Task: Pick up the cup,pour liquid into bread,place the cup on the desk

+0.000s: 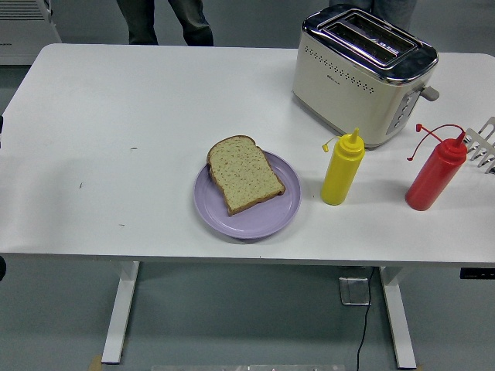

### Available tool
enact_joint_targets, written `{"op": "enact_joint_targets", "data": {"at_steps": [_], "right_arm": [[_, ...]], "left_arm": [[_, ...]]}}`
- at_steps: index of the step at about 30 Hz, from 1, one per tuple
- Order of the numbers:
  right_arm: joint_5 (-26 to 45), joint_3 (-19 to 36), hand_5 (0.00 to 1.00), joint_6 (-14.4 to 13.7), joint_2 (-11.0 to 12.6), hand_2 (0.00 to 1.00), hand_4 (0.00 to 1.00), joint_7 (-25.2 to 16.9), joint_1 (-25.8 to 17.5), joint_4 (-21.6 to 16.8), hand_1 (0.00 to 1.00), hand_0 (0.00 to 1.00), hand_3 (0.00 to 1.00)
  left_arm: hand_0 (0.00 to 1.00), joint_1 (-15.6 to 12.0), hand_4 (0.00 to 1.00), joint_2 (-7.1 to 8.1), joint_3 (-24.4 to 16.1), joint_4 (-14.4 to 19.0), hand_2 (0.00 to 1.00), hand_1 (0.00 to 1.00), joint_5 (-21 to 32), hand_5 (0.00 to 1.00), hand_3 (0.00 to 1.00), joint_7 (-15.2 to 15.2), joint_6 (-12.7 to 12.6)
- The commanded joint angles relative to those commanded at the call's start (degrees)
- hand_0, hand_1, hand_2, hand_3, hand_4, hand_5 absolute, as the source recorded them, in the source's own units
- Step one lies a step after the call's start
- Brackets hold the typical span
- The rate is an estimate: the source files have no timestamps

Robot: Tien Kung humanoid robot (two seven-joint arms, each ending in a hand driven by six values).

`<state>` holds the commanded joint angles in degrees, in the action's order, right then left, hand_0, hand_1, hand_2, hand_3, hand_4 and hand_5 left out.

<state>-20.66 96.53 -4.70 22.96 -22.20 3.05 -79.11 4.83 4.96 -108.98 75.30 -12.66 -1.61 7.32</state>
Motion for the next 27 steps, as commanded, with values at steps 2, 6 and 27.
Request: {"op": "enact_joint_targets", "data": {"at_steps": [2,6,27], "right_arm": [[-1.3,-0.1,0.416,-0.5,0.4,0.799,0.549,-0.2,-0.6,-1.5,0.780,0.803,0.814],[-4.2,-0.2,0.419,-1.6,1.2,0.791,0.548,-0.6,-2.3,-5.7,0.777,0.798,0.808],[-11.2,-0.6,0.418,1.9,3.7,0.730,0.548,2.5,-12.2,-22.8,0.716,0.729,0.752]], "left_arm": [[0.827,0.0,0.654,-0.01,0.0,0.0,0.859,0.818,0.0,0.998,0.819,0.0,0.0],[0.827,0.0,0.655,-0.02,0.0,0.0,0.859,0.818,0.0,0.998,0.819,0.0,0.0],[0.828,0.3,0.655,0.05,0.0,0.0,0.859,0.818,-0.1,0.998,0.820,0.0,0.0]]}}
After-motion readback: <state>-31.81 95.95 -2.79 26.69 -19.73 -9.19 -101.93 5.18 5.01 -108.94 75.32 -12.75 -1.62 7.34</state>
